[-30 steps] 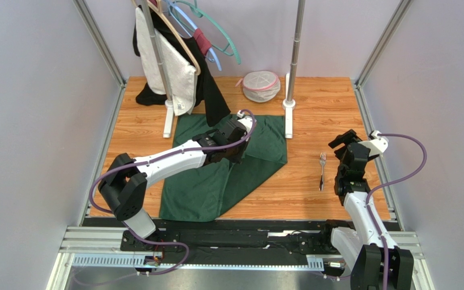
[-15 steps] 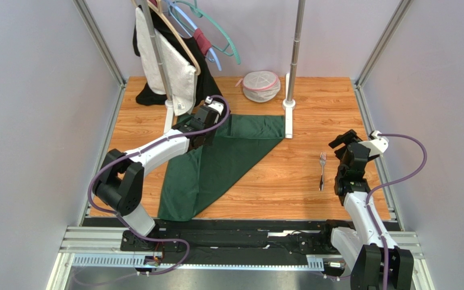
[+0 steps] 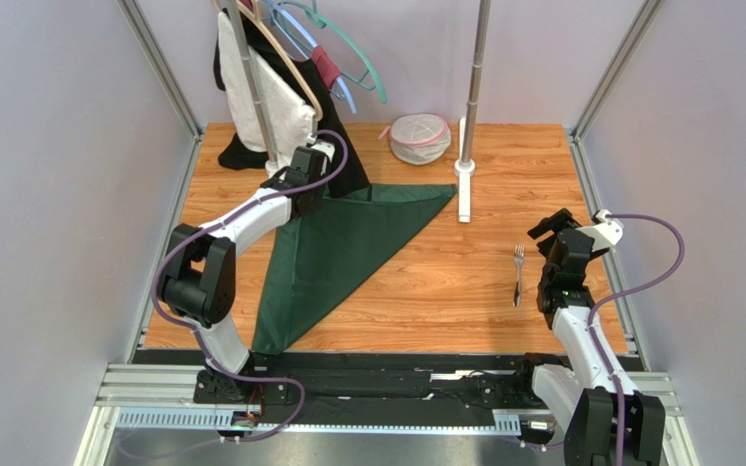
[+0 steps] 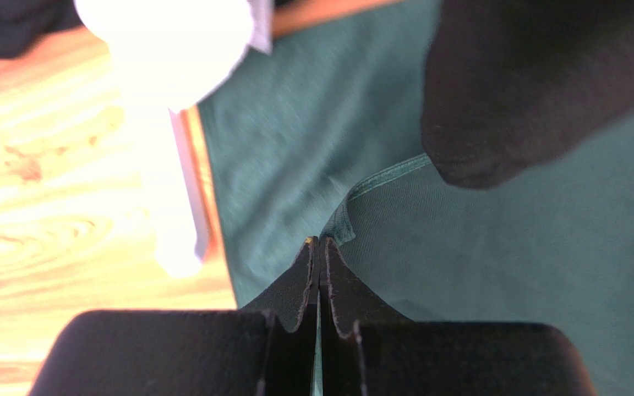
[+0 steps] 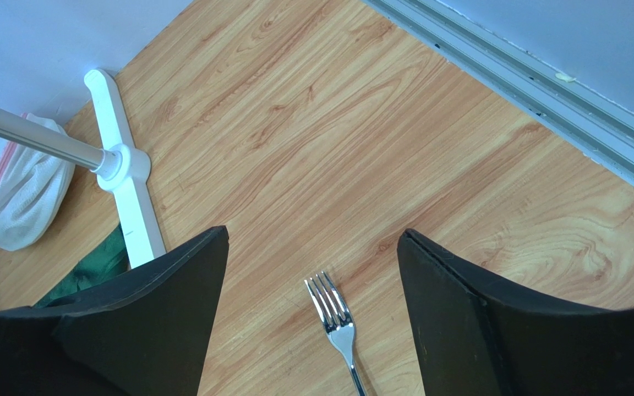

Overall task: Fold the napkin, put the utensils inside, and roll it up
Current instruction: Fold the napkin

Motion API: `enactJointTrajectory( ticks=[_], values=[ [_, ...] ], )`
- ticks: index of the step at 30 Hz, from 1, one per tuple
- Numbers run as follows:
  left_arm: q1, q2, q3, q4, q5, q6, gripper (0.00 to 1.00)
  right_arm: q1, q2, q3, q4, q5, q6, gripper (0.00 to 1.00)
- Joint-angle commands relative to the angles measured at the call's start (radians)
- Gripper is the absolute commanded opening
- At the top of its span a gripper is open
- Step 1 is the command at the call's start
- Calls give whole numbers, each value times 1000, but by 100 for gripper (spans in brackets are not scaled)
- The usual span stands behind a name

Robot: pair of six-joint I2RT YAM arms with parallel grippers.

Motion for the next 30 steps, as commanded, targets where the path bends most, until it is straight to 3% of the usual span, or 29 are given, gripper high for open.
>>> enactJointTrajectory(
  ticks=[1,12,30],
  values=[
    [42,41,97,18,14,58,0,-6,5,5,46,22,12,79],
    [141,141,209,-16,78,101,0,-6,11,3,49,24,9,79],
    [181,298,364,-68,112,173,0,-6,33,9,54,19,9,79]
  ],
)
